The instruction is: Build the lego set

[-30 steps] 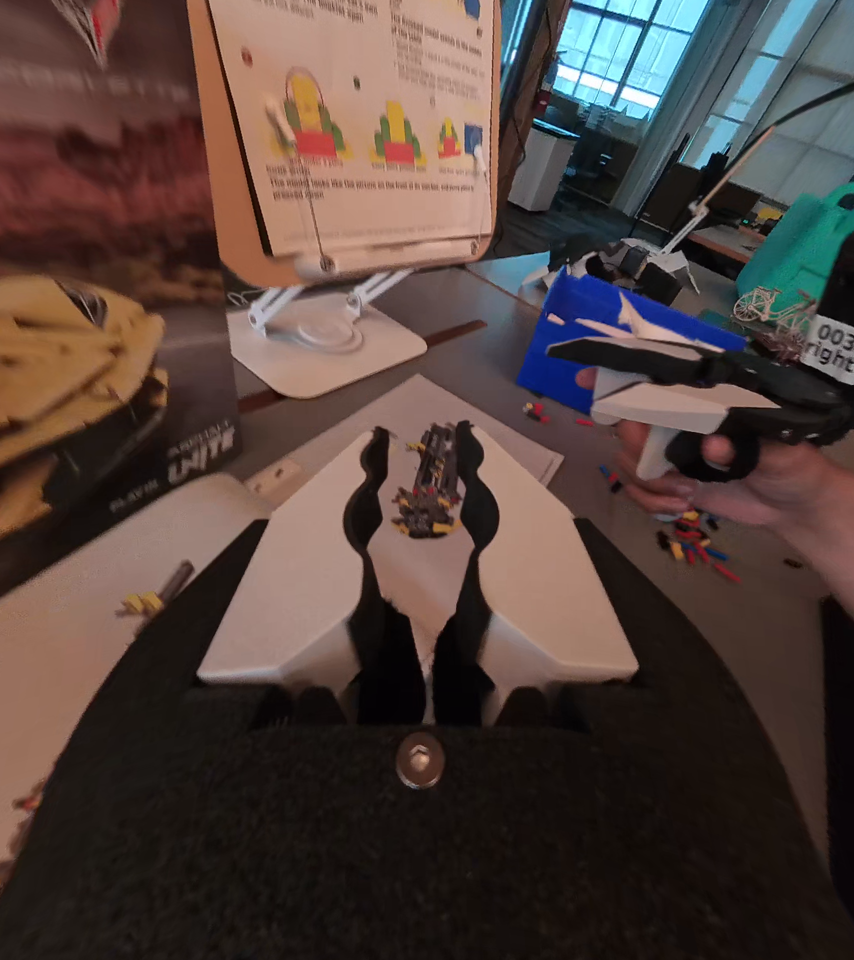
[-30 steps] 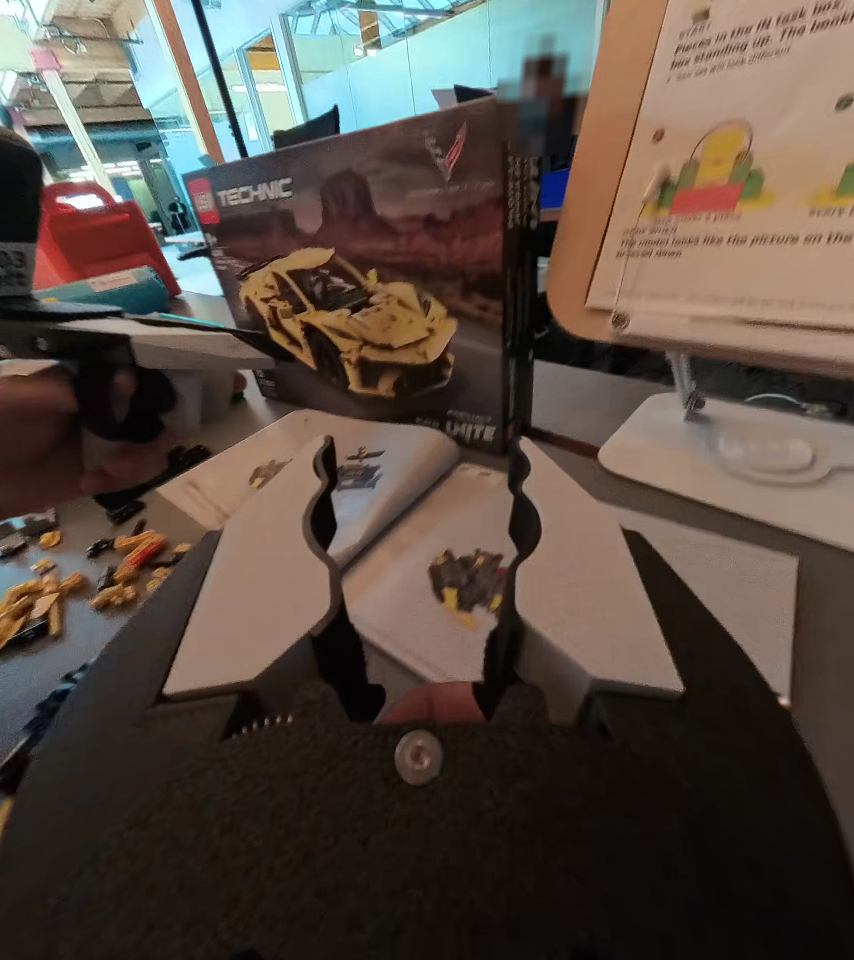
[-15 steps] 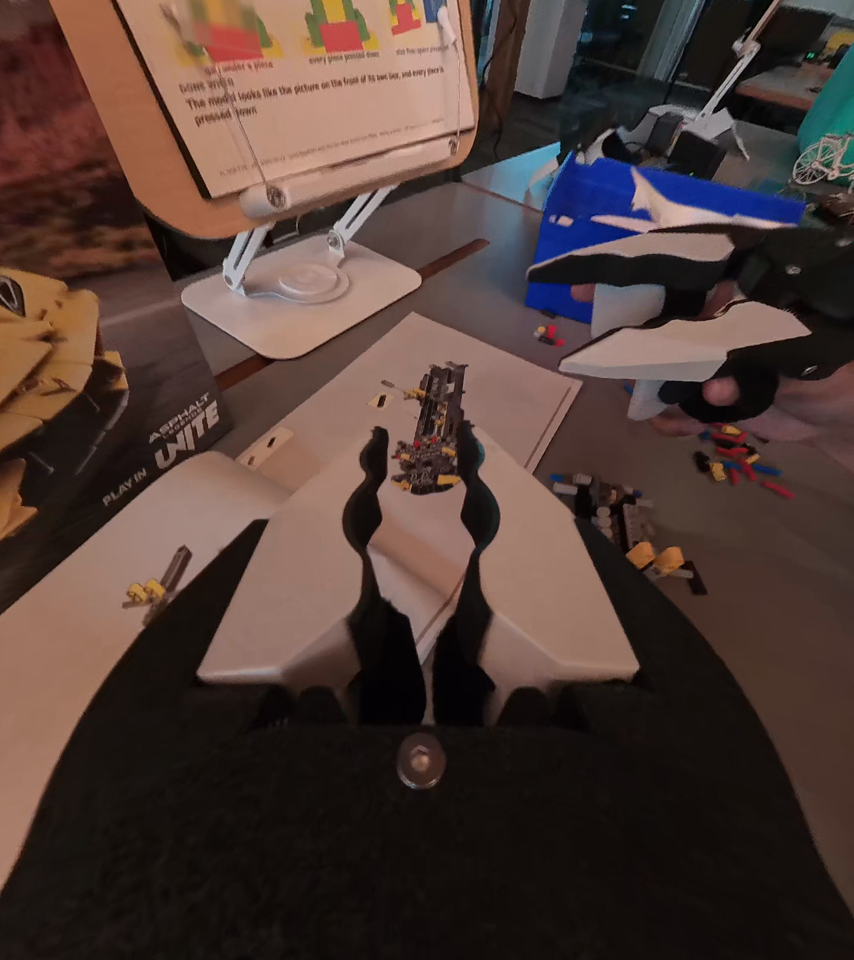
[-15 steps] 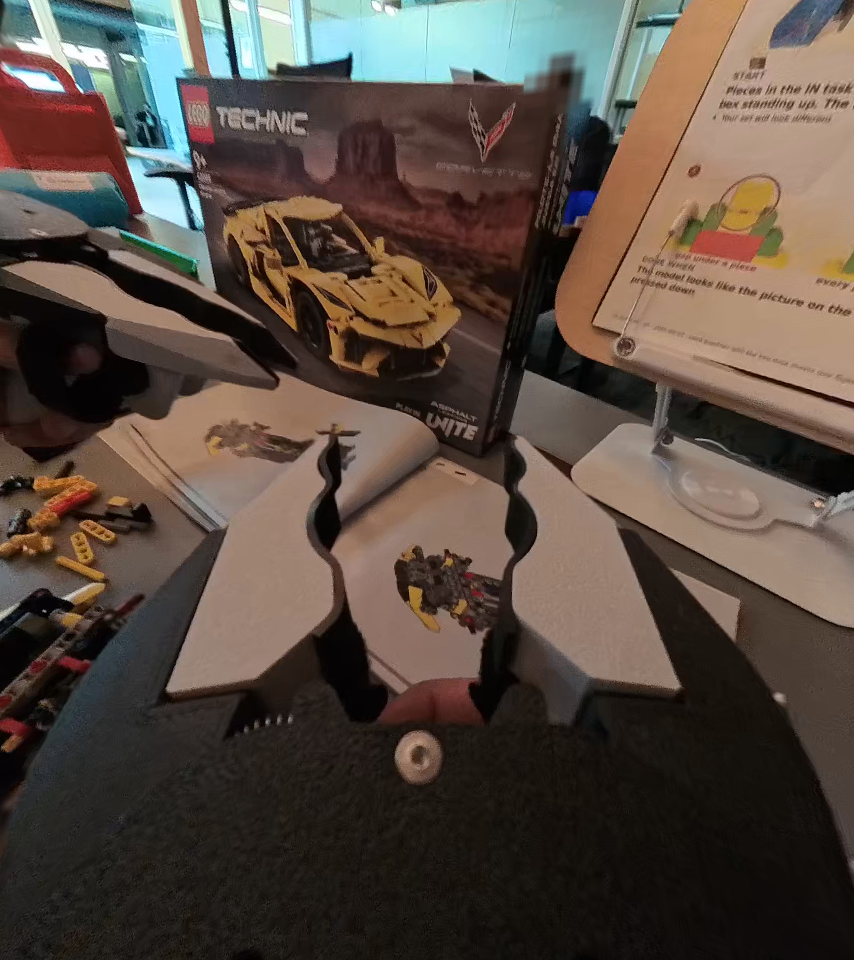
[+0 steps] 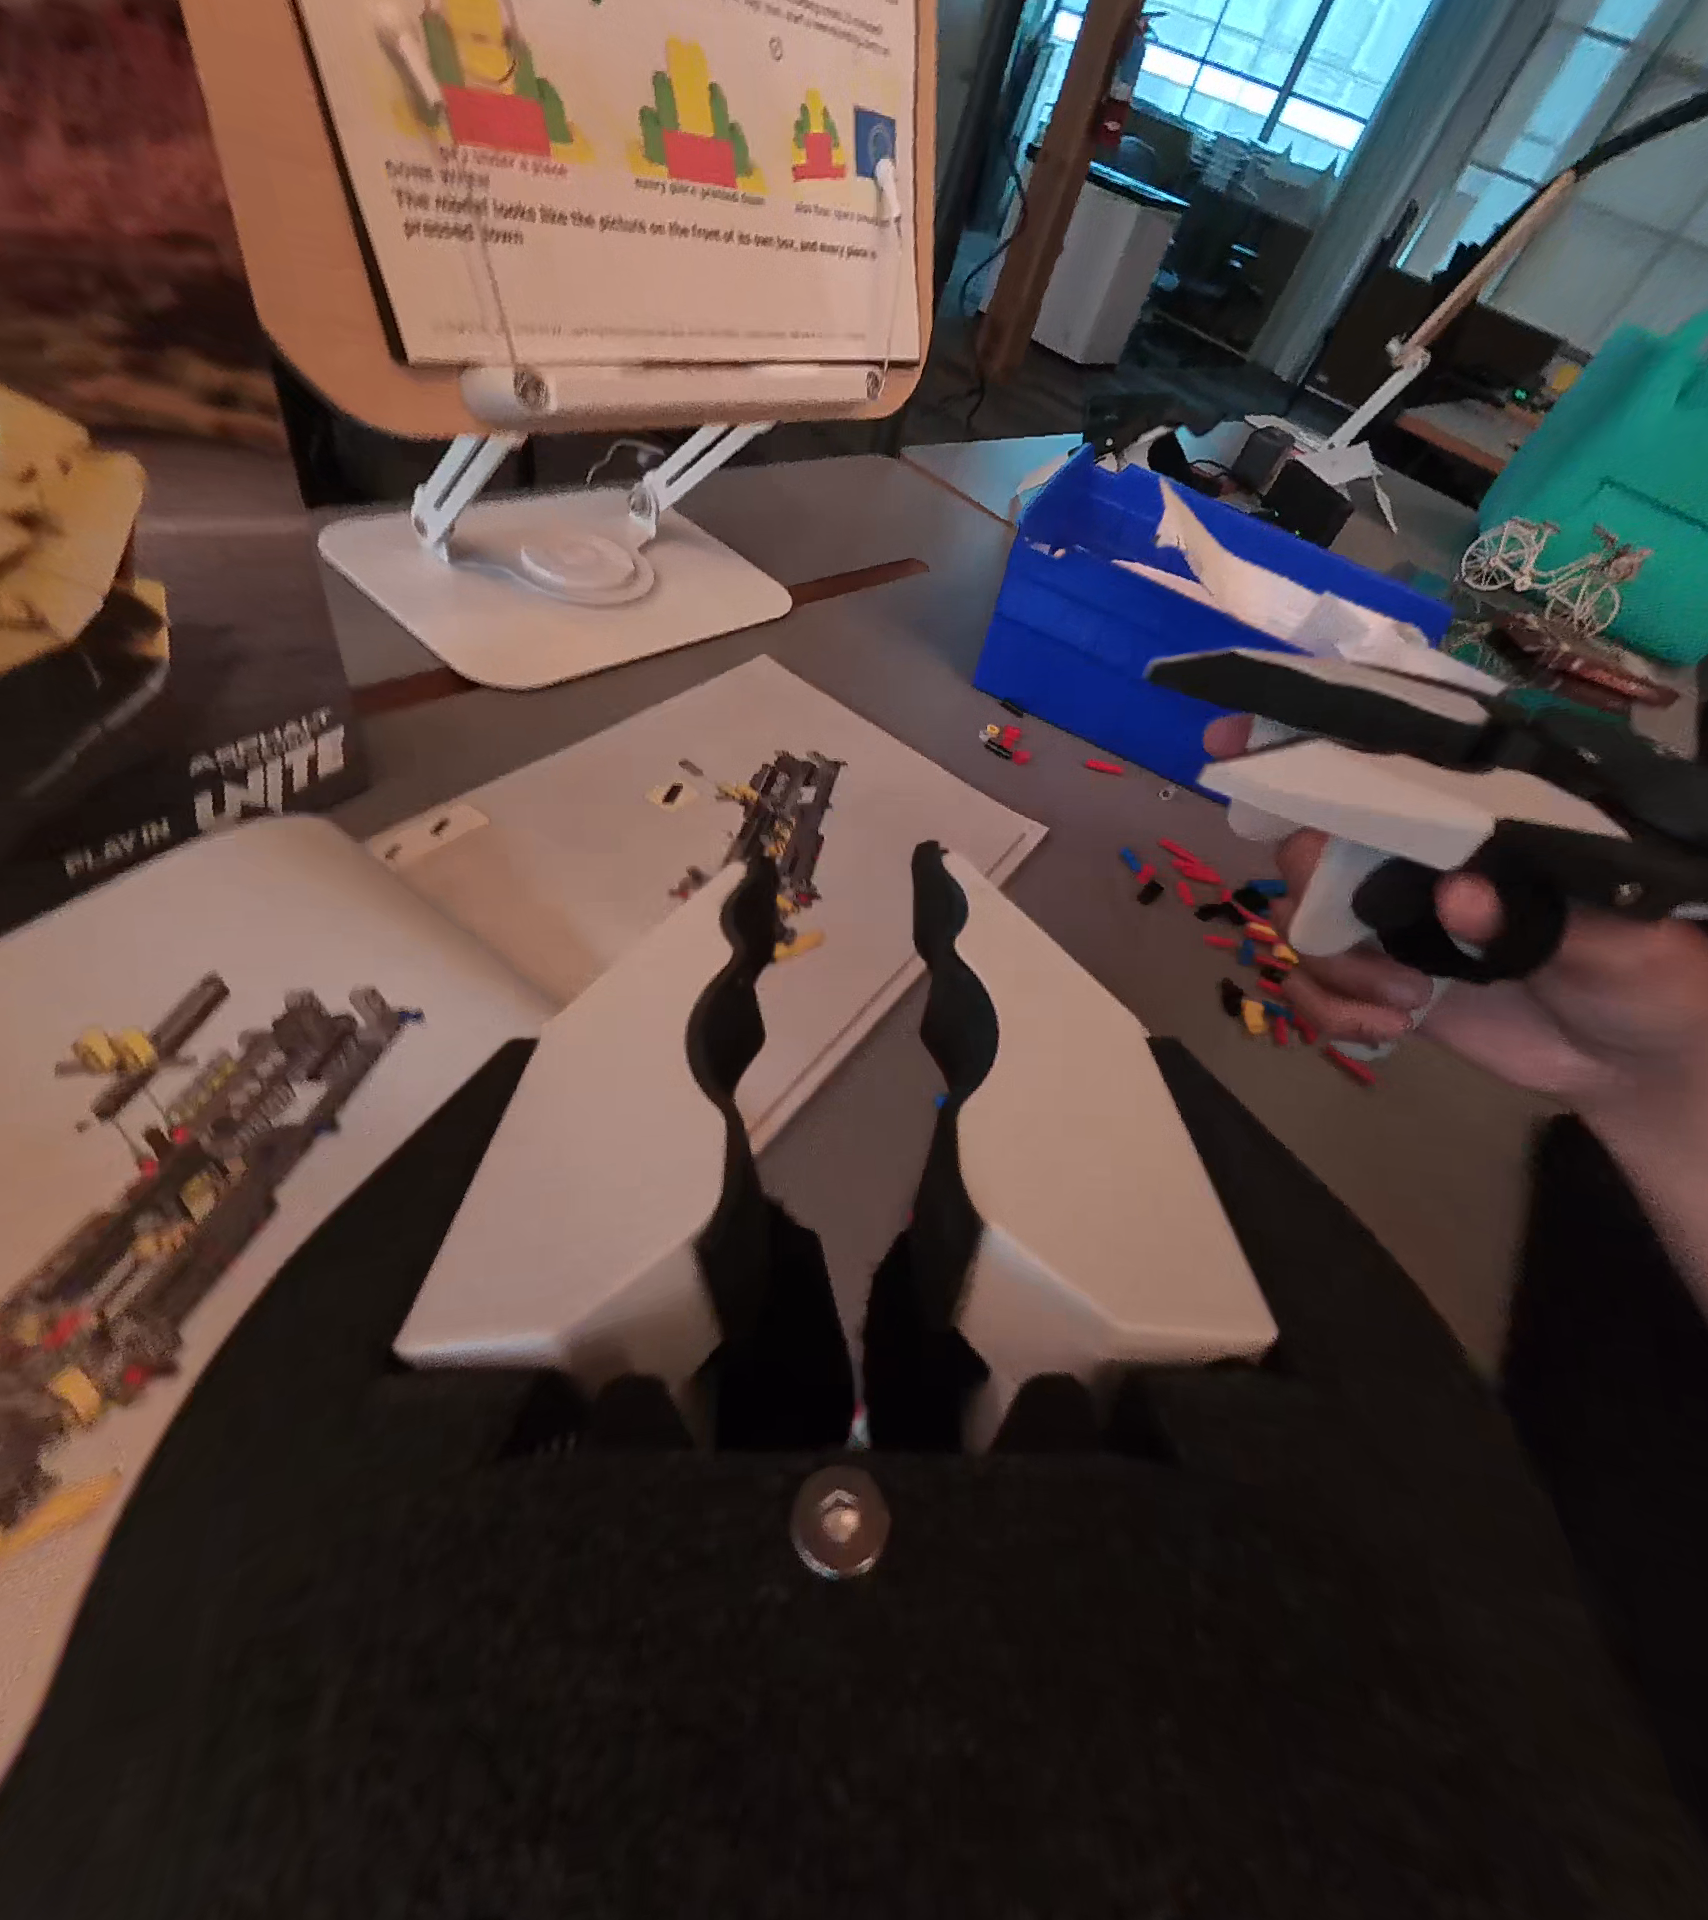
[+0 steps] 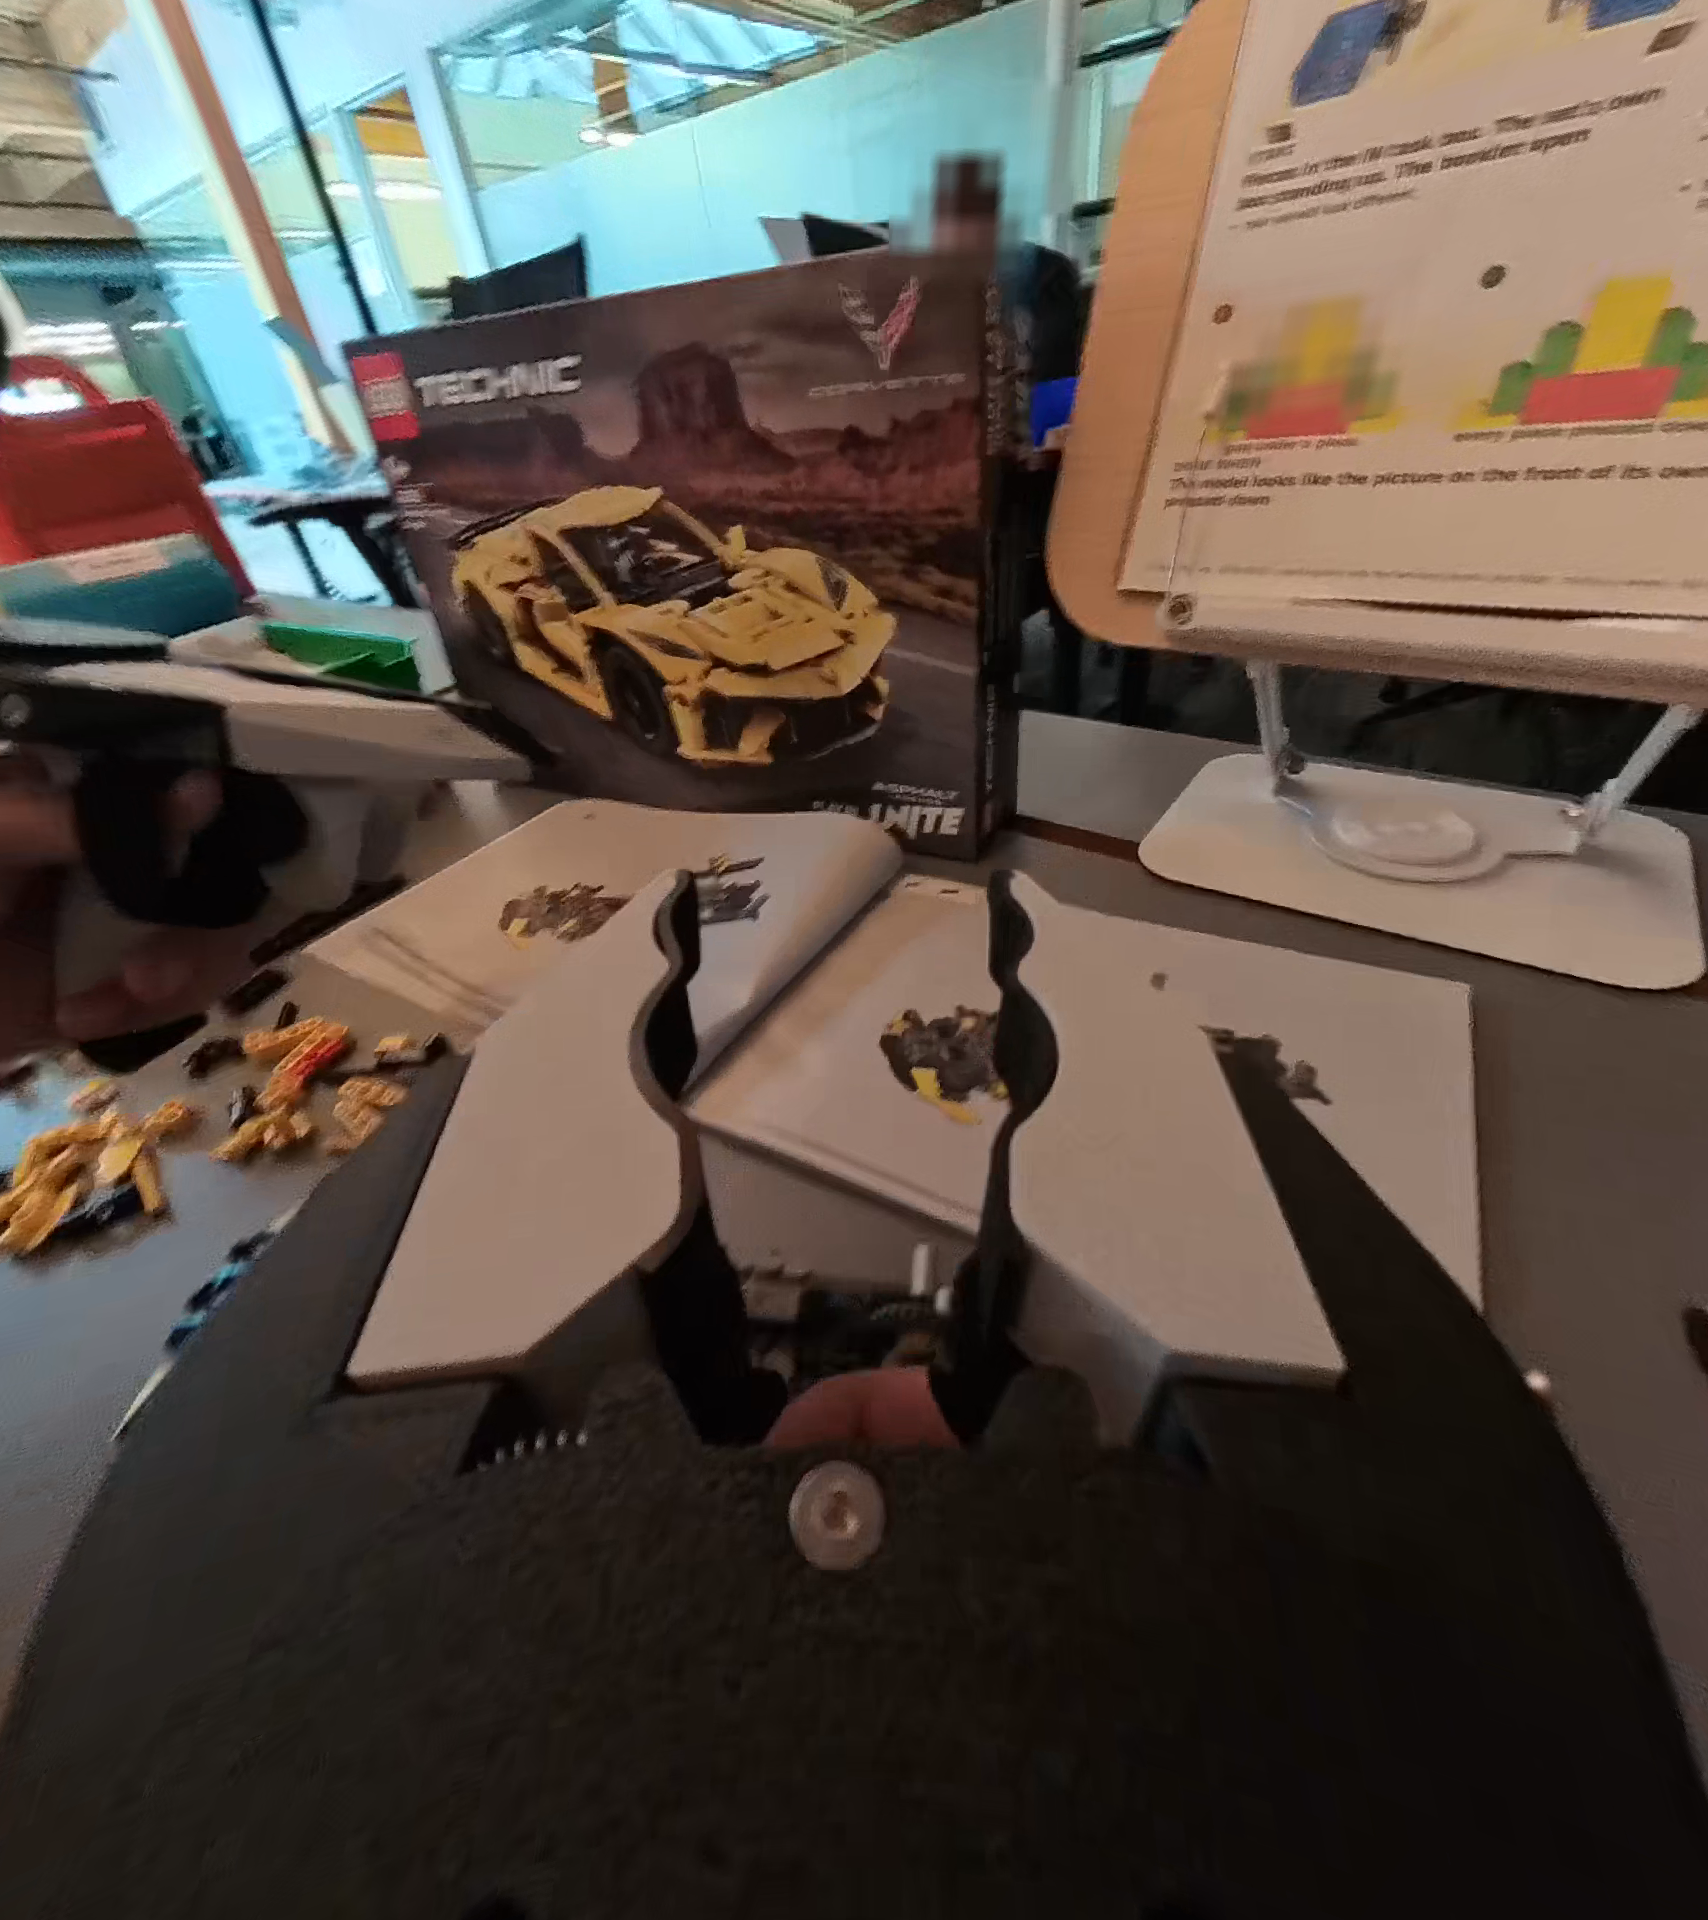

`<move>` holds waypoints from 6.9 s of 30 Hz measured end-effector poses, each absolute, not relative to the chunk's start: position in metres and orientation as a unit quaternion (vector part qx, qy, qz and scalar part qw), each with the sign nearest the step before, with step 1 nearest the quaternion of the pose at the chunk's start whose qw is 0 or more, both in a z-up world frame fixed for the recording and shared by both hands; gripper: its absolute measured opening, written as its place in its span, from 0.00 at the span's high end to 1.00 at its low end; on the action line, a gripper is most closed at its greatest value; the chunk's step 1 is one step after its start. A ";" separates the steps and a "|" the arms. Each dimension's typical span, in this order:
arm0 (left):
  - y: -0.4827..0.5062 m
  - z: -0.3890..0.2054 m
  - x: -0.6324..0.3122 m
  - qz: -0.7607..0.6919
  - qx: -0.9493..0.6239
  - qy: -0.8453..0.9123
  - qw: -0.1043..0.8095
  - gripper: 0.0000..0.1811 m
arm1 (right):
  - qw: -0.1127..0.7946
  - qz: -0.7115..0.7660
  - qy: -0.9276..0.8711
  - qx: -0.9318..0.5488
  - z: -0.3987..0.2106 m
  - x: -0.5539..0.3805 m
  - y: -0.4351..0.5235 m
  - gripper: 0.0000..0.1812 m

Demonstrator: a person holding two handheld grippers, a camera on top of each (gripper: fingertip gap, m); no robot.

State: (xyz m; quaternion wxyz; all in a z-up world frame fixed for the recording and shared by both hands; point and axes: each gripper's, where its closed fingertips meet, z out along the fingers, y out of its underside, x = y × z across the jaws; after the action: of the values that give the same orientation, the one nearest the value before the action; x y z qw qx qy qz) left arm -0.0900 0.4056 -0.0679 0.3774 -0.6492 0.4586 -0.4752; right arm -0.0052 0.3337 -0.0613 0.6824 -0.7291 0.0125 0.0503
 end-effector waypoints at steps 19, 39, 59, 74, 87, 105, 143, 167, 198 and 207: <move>0.398 -0.027 -0.099 -0.439 -0.648 0.485 0.391 0.87 | 0.482 -0.022 -0.122 -0.867 -0.077 -0.004 0.309 0.71; 0.406 -0.044 -0.074 -0.588 -0.494 0.533 0.356 0.90 | 0.523 0.041 -0.043 -0.850 -0.155 -0.035 0.243 0.68; 0.413 -0.097 -0.084 -0.504 -0.539 0.579 0.348 0.91 | 0.389 0.044 -0.063 -0.918 -0.213 -0.049 0.248 0.84; 0.317 -0.123 -0.123 -0.369 -0.608 0.686 0.154 0.86 | 0.524 -0.154 -0.141 -0.826 -0.141 -0.111 0.287 0.87; 0.339 -0.162 -0.127 -0.293 -0.565 0.756 0.152 0.90 | 0.494 -0.067 -0.042 -0.866 -0.174 -0.107 0.316 0.87; 0.325 -0.171 -0.100 -0.341 -0.537 0.764 0.109 0.90 | 0.498 -0.075 -0.031 -0.863 -0.175 -0.102 0.317 0.87; 0.321 -0.174 -0.104 -0.345 -0.532 0.765 0.112 0.90 | 0.498 -0.112 -0.110 -0.853 -0.178 -0.117 0.314 0.78; 0.331 -0.177 -0.115 -0.323 -0.505 0.789 0.134 0.95 | 0.506 -0.095 -0.115 -0.849 -0.174 -0.119 0.307 0.77; 0.344 -0.159 -0.101 -0.245 -0.641 0.722 0.093 0.97 | 0.564 0.091 -0.056 -0.819 -0.154 -0.090 0.272 0.84; 0.376 -0.139 -0.126 -0.220 -0.674 0.688 0.152 0.97 | 0.431 0.090 -0.122 -0.889 -0.198 -0.112 0.302 0.82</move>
State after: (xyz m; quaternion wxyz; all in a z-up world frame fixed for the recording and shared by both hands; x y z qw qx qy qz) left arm -0.1265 0.3764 -0.1393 0.1523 -0.6743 0.6883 -0.2200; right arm -0.1120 0.3025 -0.1981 0.4315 -0.8892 -0.1224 0.0902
